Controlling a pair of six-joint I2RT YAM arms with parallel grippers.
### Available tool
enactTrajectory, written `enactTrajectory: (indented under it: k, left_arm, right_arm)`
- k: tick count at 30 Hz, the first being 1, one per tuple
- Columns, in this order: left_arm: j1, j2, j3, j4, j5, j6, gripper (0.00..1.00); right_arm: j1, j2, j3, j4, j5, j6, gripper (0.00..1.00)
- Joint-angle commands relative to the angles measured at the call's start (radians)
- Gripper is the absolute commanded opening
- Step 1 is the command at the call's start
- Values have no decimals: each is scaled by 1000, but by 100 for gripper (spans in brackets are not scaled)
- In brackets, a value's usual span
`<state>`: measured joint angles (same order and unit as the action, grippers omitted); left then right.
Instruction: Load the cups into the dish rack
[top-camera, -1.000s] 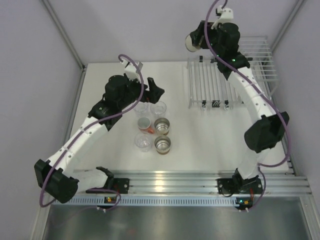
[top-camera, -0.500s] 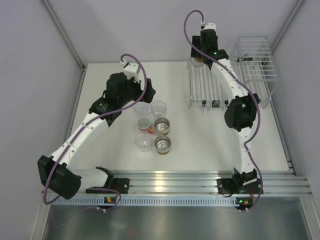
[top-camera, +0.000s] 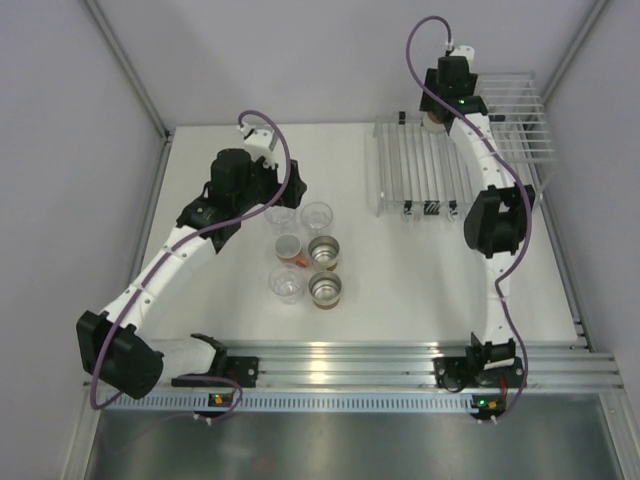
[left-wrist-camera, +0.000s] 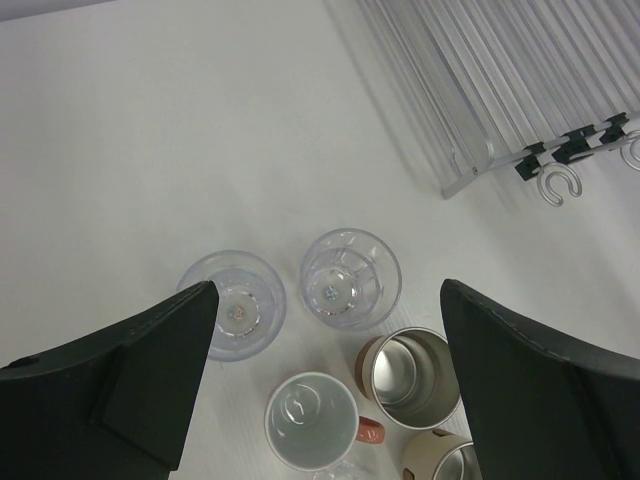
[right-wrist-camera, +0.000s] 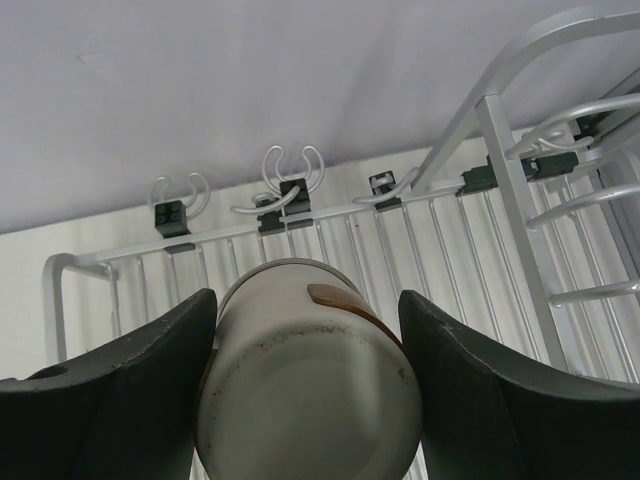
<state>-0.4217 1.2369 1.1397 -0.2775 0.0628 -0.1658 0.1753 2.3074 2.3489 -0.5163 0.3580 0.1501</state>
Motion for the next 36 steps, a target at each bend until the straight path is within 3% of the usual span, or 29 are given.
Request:
enactTrajectory:
  k: [1,36]
  left_arm:
    - [4,-28,-15,32,5,8,98]
    - [6,-20,-23,32,12,17,98]
  right_arm:
    - [-22,32,7,-1,9,3,0]
    - [-77,184,56,-27,58,-6,2]
